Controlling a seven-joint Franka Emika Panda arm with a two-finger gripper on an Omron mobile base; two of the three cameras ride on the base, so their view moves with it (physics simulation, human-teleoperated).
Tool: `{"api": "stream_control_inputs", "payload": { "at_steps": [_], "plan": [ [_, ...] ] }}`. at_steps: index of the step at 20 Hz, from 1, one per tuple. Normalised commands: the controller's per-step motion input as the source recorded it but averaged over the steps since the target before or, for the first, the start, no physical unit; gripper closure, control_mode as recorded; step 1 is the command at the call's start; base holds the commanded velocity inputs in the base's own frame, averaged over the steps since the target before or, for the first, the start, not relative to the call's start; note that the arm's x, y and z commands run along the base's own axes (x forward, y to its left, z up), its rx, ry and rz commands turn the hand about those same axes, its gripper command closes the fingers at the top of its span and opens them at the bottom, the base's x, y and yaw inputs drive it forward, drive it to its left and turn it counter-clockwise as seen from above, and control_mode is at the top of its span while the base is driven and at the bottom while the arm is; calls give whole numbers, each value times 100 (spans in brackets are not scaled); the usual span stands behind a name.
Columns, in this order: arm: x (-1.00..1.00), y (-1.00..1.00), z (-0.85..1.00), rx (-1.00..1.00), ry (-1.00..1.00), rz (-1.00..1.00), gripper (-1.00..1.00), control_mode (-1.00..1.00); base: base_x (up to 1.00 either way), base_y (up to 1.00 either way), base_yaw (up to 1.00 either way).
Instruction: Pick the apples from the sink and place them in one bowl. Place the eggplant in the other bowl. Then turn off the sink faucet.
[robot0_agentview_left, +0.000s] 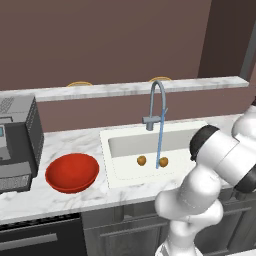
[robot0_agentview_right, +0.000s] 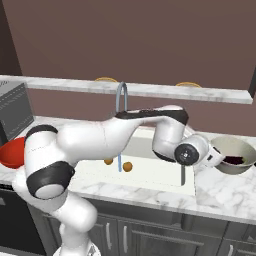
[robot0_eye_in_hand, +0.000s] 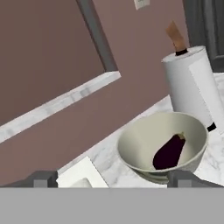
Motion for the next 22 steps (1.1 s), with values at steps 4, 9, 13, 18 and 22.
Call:
{"api": "stream_control_inputs", "payload": {
  "at_steps": [4,9,13,18,22],
  "plan": [
    [-20,93,28,-17,0,16,-100,-100,0,0,0],
    [-6,87,26,-13,5,18,-100,-100,0,0,0],
    [0,72,27,-8,16,17,-100,-100,0,0,0],
    [0,53,41,-3,27,12,-100,-100,0,0,0],
    [0,34,48,0,36,3,-100,-100,0,0,0]
  ]
}}
